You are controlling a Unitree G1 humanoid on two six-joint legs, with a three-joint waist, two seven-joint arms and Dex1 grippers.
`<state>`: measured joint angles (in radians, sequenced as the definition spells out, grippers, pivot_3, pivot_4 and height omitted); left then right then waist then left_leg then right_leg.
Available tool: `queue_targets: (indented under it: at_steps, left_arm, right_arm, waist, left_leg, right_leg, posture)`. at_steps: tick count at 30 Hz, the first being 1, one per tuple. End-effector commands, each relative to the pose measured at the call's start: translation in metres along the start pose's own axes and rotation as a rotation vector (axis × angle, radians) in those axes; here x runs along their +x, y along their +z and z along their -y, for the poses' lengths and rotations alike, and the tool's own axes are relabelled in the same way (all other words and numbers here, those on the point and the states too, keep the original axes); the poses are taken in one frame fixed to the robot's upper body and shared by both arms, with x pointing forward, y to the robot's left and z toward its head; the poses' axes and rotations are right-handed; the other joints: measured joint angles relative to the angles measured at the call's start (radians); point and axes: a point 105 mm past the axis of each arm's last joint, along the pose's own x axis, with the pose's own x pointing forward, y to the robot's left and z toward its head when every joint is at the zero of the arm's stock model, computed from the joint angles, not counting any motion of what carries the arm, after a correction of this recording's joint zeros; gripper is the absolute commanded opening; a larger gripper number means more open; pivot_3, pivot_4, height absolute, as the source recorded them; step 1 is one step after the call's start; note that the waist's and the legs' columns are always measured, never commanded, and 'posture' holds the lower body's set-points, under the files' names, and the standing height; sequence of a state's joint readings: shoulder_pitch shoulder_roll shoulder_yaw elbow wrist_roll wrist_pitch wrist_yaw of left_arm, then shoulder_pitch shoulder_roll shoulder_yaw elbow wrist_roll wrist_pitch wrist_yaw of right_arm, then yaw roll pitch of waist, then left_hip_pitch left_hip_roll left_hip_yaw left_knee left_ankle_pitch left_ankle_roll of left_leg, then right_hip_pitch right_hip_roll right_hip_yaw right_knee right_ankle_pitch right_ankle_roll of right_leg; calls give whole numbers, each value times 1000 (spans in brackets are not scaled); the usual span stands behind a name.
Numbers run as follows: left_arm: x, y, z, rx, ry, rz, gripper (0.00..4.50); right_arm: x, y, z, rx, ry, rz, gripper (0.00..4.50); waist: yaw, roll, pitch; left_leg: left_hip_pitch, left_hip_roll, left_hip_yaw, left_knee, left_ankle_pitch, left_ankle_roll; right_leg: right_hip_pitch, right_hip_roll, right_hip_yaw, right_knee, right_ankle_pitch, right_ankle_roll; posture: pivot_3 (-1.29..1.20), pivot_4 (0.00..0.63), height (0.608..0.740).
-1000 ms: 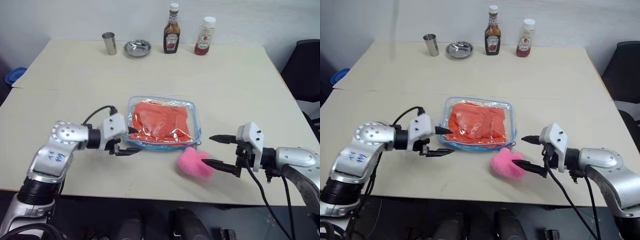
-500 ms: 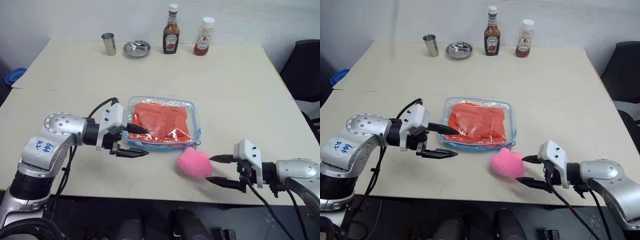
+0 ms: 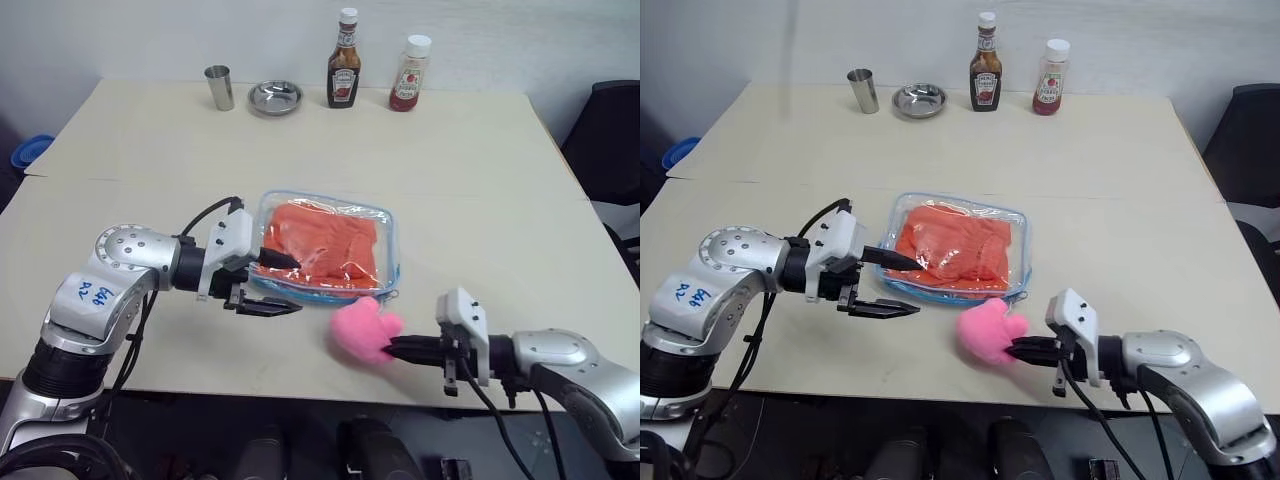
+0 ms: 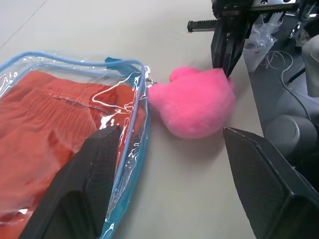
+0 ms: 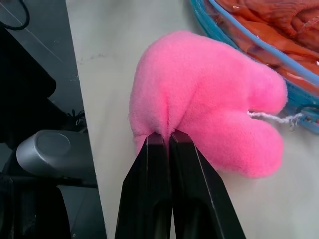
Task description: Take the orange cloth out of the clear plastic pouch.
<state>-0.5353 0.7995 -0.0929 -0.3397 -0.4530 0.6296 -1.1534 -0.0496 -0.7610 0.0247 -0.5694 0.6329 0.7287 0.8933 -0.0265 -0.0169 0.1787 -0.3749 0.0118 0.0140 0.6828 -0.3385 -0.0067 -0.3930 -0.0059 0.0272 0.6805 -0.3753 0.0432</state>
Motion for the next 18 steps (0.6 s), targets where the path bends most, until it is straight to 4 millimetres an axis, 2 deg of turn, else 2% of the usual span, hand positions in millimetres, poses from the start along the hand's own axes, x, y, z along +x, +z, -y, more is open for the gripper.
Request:
queue_targets:
  at_steps: [1,3,6,10,14,18]
  left_arm:
    - [1,5,-1,48,-2,-5,3486]
    - [3,4,-4,52,-4,-6,3486]
    - [7,3,-6,57,-11,-6,3486]
    - [17,-4,-4,99,-44,-31,3486]
    - [30,-9,-3,159,-92,-56,3486]
    - [41,-2,-6,209,-140,-33,3486]
  right_arm:
    - [6,5,-2,40,9,39,37]
    - [8,5,-2,85,8,58,37]
    - [9,-6,-3,88,0,13,37]
    - [7,-12,-4,85,-14,-20,938]
    - [1,-13,-5,17,-31,-58,2338]
    - [-17,3,-11,-59,-35,-67,2338]
  waist:
    - [0,0,0]
    - [0,0,0]
    - [1,0,0]
    - [0,0,0]
    - [1,0,0]
    - [3,0,0]
  left_leg:
    - [0,0,0,0,0,0]
    - [0,0,0,0,0,0]
    - [0,0,0,0,0,0]
    - [0,0,0,0,0,0]
    - [0,0,0,0,0,0]
    - [0,0,0,0,0,0]
  right_leg:
    - [0,0,0,0,0,0]
    - [0,0,0,0,0,0]
    - [0,0,0,0,0,0]
    - [0,0,0,0,0,0]
    - [0,0,0,0,0,0]
    - [0,0,0,0,0,0]
  posture:
    - [0,150,740]
    - [0,150,740]
    - [0,150,740]
    - [0,150,740]
    - [0,150,740]
    - [0,150,740]
